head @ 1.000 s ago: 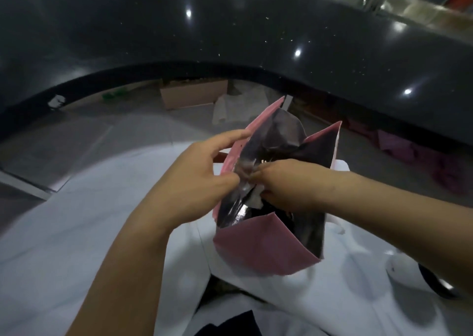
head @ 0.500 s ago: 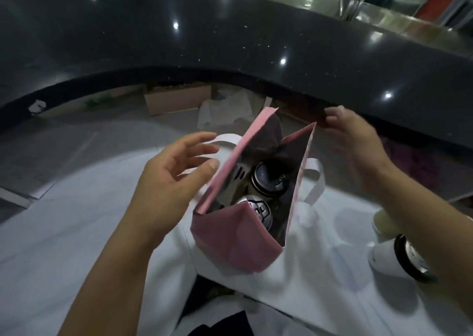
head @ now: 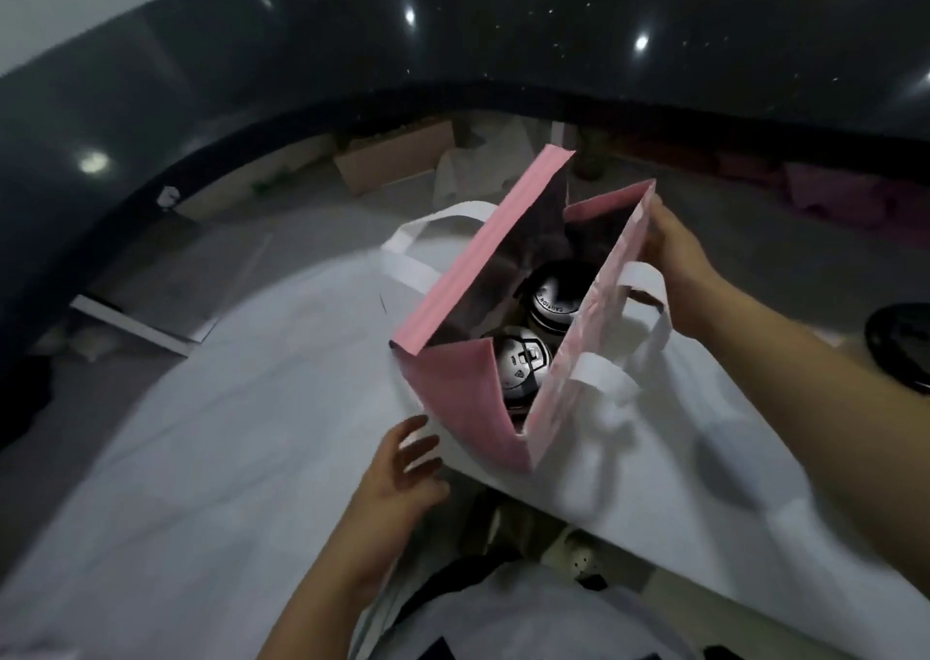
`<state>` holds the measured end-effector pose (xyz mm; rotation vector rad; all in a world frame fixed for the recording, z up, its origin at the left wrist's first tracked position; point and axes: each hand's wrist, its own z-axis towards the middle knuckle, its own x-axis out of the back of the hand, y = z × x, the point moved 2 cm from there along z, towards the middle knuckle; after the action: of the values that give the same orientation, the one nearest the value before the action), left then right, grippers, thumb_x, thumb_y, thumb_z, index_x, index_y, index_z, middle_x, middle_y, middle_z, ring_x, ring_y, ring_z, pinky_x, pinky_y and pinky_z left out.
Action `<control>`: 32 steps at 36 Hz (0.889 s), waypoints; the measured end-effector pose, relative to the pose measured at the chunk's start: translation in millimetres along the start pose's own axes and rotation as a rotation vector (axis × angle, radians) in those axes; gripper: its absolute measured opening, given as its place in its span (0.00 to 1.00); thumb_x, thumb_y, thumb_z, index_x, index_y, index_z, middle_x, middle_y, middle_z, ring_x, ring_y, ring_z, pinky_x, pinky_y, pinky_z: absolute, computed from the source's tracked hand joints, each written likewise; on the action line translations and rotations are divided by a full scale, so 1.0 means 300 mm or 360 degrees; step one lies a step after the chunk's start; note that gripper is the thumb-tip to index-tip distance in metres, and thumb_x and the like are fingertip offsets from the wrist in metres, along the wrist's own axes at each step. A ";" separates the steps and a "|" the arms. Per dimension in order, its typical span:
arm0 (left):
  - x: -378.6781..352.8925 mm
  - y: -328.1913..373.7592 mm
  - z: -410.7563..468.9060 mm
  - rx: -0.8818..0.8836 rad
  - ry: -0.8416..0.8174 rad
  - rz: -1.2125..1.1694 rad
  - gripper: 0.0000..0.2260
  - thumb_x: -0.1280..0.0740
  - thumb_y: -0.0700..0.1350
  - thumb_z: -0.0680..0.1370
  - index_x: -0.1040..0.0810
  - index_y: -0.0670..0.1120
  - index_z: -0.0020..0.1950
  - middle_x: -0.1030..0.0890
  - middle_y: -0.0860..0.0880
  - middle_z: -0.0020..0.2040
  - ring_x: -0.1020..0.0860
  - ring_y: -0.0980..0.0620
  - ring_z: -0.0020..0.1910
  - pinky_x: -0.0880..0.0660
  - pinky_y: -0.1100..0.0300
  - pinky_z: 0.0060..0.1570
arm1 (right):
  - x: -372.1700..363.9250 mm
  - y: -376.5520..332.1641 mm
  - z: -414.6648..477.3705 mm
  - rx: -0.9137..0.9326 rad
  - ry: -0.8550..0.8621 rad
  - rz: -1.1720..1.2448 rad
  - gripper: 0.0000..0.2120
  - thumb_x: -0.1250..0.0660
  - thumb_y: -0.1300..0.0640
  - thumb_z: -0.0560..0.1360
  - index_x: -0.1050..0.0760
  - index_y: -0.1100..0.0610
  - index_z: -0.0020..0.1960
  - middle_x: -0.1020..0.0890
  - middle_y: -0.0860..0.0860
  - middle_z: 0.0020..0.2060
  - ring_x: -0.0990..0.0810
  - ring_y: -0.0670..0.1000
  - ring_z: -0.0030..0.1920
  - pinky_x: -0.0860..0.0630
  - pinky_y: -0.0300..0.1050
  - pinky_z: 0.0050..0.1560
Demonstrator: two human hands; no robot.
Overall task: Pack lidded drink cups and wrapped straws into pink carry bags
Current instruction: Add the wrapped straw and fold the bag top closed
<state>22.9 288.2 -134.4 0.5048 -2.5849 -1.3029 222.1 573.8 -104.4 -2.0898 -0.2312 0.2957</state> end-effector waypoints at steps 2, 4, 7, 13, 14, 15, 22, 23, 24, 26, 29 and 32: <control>-0.049 -0.039 -0.021 -0.0026 -0.0260 0.0018 0.42 0.28 0.28 0.70 0.37 0.59 0.74 0.26 0.53 0.70 0.21 0.58 0.61 0.21 0.58 0.52 | 0.019 0.032 -0.006 0.0026 0.0052 -0.0084 0.29 0.45 0.28 0.75 0.17 0.47 0.56 0.14 0.51 0.53 0.17 0.53 0.57 0.24 0.56 0.62; -0.093 -0.047 -0.029 -0.0100 -0.0389 0.0030 0.52 0.25 0.29 0.66 0.47 0.63 0.78 0.33 0.55 0.75 0.24 0.58 0.66 0.21 0.58 0.53 | 0.059 0.079 -0.016 0.0052 0.0083 -0.0147 0.31 0.44 0.27 0.73 0.20 0.46 0.61 0.16 0.50 0.57 0.18 0.53 0.59 0.26 0.58 0.64; -0.148 -0.027 -0.038 -0.0177 -0.0426 0.0074 0.54 0.24 0.26 0.67 0.49 0.57 0.80 0.35 0.54 0.77 0.25 0.59 0.67 0.22 0.63 0.54 | 0.087 0.113 -0.096 0.0150 0.0149 -0.0248 0.25 0.50 0.34 0.80 0.19 0.46 0.54 0.16 0.49 0.52 0.19 0.49 0.52 0.25 0.45 0.51; -0.213 0.003 -0.032 -0.0125 -0.0326 0.0317 0.32 0.22 0.38 0.70 0.32 0.56 0.68 0.19 0.60 0.59 0.20 0.58 0.60 0.21 0.61 0.54 | 0.163 0.179 -0.271 0.0179 0.0258 -0.0162 0.27 0.51 0.38 0.82 0.18 0.48 0.43 0.15 0.45 0.43 0.20 0.48 0.49 0.27 0.46 0.52; -0.220 0.006 -0.026 -0.0125 -0.0294 0.0356 0.29 0.23 0.39 0.71 0.31 0.56 0.67 0.18 0.60 0.58 0.19 0.57 0.58 0.21 0.61 0.53 | 0.178 0.191 -0.300 0.0196 0.0292 -0.0168 0.27 0.52 0.39 0.82 0.18 0.46 0.42 0.14 0.44 0.42 0.19 0.47 0.50 0.27 0.47 0.55; -0.227 0.010 -0.019 -0.0108 -0.0269 0.0376 0.26 0.23 0.40 0.72 0.29 0.55 0.65 0.17 0.60 0.56 0.19 0.56 0.57 0.20 0.61 0.52 | 0.195 0.202 -0.328 0.0218 0.0320 -0.0169 0.27 0.52 0.39 0.83 0.17 0.45 0.42 0.14 0.43 0.43 0.19 0.47 0.52 0.28 0.49 0.59; -0.282 0.070 -0.033 -0.0064 -0.0319 0.0622 0.10 0.37 0.30 0.79 0.21 0.44 0.47 0.17 0.54 0.37 0.19 0.62 0.36 0.23 0.71 0.44 | 0.310 0.302 -0.527 0.0193 0.0313 -0.0029 0.22 0.50 0.32 0.79 0.17 0.34 0.46 0.14 0.44 0.47 0.18 0.44 0.51 0.28 0.56 0.65; -0.288 0.085 -0.045 -0.0057 -0.0293 0.0609 0.13 0.36 0.29 0.78 0.23 0.46 0.41 0.20 0.56 0.29 0.20 0.65 0.32 0.25 0.74 0.38 | 0.331 0.321 -0.549 0.0201 0.0265 0.0022 0.22 0.46 0.24 0.71 0.18 0.32 0.49 0.14 0.45 0.50 0.18 0.45 0.53 0.29 0.56 0.66; -0.284 0.089 -0.048 -0.0089 -0.0241 0.0613 0.14 0.34 0.30 0.78 0.24 0.48 0.39 0.20 0.56 0.28 0.20 0.67 0.31 0.25 0.75 0.37 | 0.354 0.336 -0.570 0.0204 0.0214 0.0085 0.27 0.42 0.19 0.62 0.19 0.31 0.51 0.16 0.46 0.54 0.20 0.47 0.57 0.31 0.56 0.68; -0.256 0.089 -0.050 -0.0212 -0.0144 0.0661 0.08 0.28 0.35 0.75 0.22 0.47 0.47 0.16 0.51 0.41 0.17 0.61 0.40 0.22 0.71 0.46 | 0.392 0.351 -0.602 0.0257 0.0020 0.0148 0.37 0.37 0.17 0.57 0.19 0.36 0.58 0.19 0.47 0.62 0.23 0.52 0.64 0.35 0.56 0.71; -0.237 0.123 -0.051 -0.0404 -0.0259 0.0562 0.33 0.19 0.44 0.67 0.26 0.61 0.68 0.19 0.54 0.64 0.20 0.50 0.61 0.21 0.48 0.60 | 0.443 0.331 -0.628 0.0401 -0.0227 -0.0014 0.45 0.32 0.23 0.63 0.25 0.53 0.69 0.27 0.53 0.71 0.31 0.55 0.73 0.37 0.63 0.72; -0.234 0.167 -0.058 -0.0597 -0.0436 0.0533 0.36 0.19 0.55 0.63 0.28 0.65 0.70 0.28 0.57 0.73 0.28 0.51 0.71 0.25 0.47 0.64 | 0.468 0.292 -0.618 0.0510 -0.0330 -0.0384 0.41 0.25 0.34 0.61 0.29 0.43 0.72 0.39 0.40 0.77 0.42 0.43 0.77 0.37 0.58 0.73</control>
<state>82.9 330.2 -85.6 -0.1765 -2.3877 -1.7650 415.6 417.8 -104.4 -1.6955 -0.5213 0.3770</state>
